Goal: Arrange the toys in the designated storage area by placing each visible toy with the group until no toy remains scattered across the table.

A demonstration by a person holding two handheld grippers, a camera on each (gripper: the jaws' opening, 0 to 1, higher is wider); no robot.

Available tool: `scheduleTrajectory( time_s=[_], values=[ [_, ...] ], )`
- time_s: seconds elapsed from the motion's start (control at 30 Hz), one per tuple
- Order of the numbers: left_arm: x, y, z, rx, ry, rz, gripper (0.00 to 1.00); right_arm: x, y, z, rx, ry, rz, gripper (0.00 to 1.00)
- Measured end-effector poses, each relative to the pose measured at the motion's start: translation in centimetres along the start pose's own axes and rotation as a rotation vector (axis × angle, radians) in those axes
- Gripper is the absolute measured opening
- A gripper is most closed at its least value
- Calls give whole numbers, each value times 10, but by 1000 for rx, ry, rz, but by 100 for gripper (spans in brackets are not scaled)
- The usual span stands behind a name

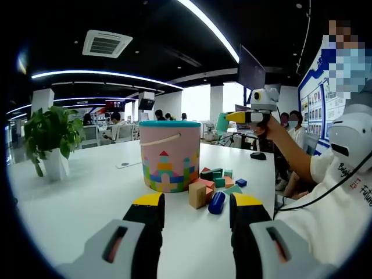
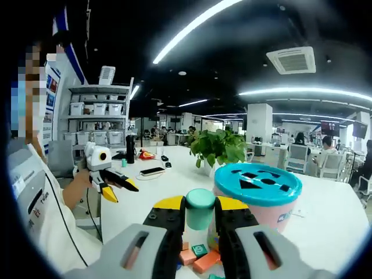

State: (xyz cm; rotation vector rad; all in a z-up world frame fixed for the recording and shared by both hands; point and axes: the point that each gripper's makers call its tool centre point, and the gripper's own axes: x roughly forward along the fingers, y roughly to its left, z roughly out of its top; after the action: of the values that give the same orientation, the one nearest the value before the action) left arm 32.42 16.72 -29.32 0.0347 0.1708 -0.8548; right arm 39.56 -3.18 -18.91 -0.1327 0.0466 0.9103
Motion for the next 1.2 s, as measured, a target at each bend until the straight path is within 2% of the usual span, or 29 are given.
scheduleTrajectory(
  time_s=[0.07,0.23,0.6,0.7,0.93,0.97,1.03,1.2],
  values=[
    [0,-1,1,1,-1,-2,46,2,-11,11,-18,-29,-40,20],
    [1,0,1,1,-2,0,46,9,-27,19,-6,-20,-78,20],
    [0,1,0,-1,0,0,46,26,-48,40,-21,5,-103,20],
    [0,1,0,0,-2,-1,46,31,-50,47,-42,-13,-83,20],
    [-2,3,1,-6,-5,7,46,47,-75,52,-43,16,-132,20],
    [-2,4,1,-10,-8,8,46,50,-80,56,-78,-3,-141,20],
    [-2,4,2,-17,-14,8,46,54,-88,54,-67,-4,-155,20],
    [-3,5,1,-13,-12,11,46,67,-109,40,-47,62,-194,20]
  ],
)
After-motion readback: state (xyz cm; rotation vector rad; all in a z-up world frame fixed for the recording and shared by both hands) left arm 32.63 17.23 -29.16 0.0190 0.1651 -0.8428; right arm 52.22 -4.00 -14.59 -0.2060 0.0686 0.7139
